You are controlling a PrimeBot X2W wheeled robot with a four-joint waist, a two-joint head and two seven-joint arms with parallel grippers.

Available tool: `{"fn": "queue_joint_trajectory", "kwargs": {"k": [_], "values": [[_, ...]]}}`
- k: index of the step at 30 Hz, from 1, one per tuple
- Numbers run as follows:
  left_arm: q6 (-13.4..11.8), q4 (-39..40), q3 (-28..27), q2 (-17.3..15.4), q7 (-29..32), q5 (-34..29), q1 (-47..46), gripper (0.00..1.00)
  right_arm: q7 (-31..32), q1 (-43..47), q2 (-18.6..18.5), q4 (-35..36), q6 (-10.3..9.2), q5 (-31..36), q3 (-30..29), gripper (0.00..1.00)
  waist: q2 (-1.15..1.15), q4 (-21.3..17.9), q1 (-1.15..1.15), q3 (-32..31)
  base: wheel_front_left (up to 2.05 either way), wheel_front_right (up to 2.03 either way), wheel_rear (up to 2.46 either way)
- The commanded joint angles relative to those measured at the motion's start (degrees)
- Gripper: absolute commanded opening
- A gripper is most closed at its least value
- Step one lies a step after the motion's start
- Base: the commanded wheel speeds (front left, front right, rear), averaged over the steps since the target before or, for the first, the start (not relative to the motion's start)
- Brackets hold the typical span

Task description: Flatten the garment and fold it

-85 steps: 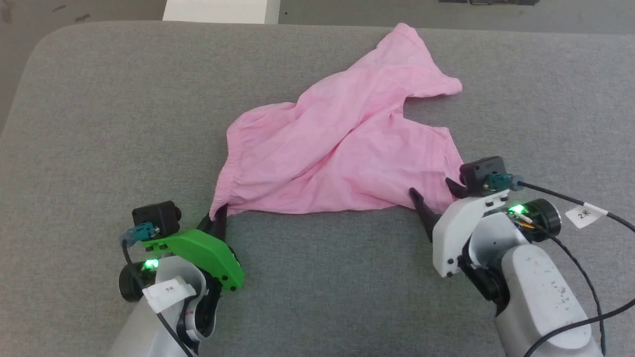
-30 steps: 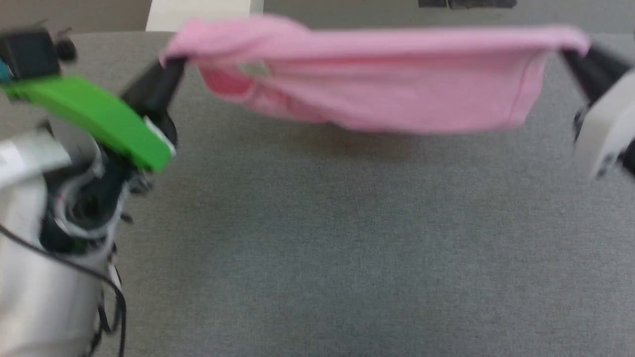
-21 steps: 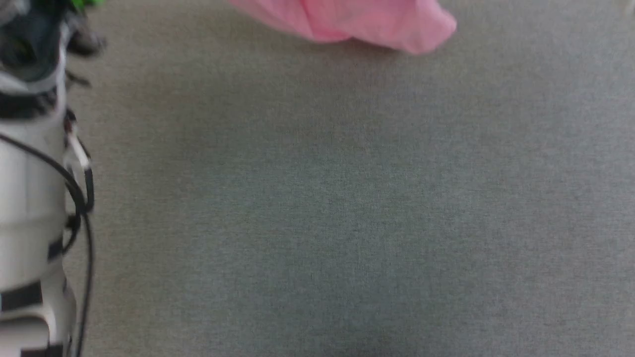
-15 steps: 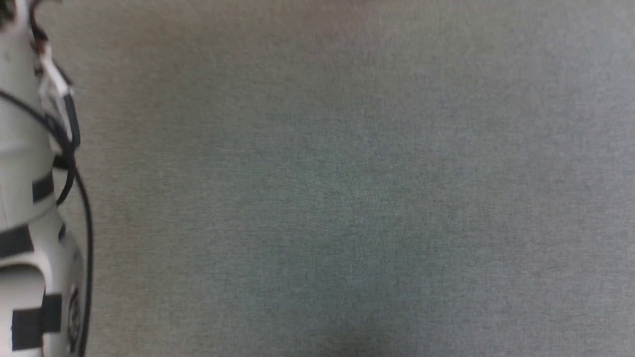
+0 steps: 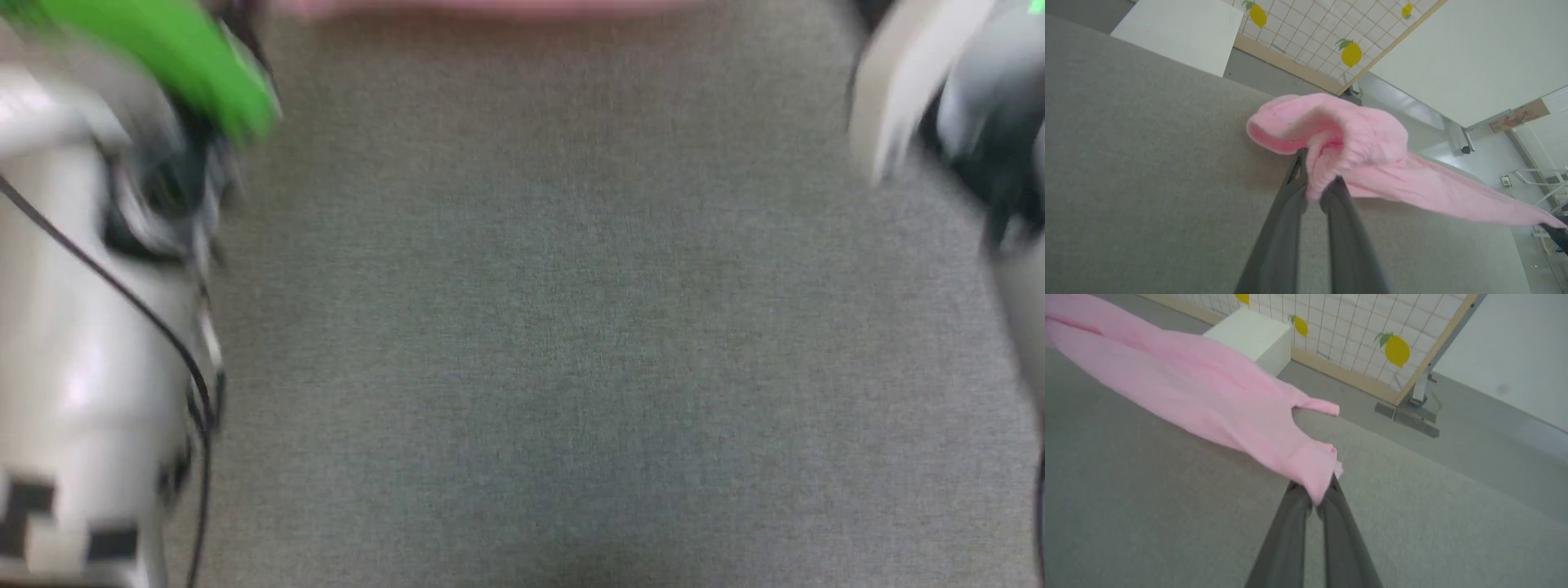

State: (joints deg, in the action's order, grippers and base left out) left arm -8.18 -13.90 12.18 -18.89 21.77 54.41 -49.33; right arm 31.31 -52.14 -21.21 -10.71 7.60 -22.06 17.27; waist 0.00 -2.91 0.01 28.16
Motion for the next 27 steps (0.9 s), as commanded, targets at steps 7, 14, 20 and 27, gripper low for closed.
{"fn": "queue_joint_trajectory", "kwargs": {"k": [7,14,20,27], "values": [[-0.06,10.54,5.62,-3.59,7.8,1.96,26.57,0.0,6.99,25.65,-0.23,14.27,-0.11,-6.89,-3.75,0.0,0.0,0.84,-0.01,-7.83,0.0,0.0,0.0],[-2.91,22.47,8.3,-6.04,10.1,2.81,42.86,0.0,12.7,44.72,2.29,25.33,-0.11,-4.42,-11.89,0.0,0.0,2.11,-0.01,-11.68,0.0,0.0,0.0],[-4.67,31.39,7.99,-8.87,12.06,4.27,50.46,0.0,20.95,57.98,5.25,32.16,-0.11,-1.23,-18.66,0.0,0.0,3.43,-0.01,-13.98,0.0,0.0,0.0],[-7.4,40.96,6.59,-9.75,13.84,7.26,55.74,0.0,26.79,64.77,9.1,40.85,-0.11,0.0,-23.62,0.0,0.0,4.67,-0.01,-14.49,0.0,0.0,0.0]]}}
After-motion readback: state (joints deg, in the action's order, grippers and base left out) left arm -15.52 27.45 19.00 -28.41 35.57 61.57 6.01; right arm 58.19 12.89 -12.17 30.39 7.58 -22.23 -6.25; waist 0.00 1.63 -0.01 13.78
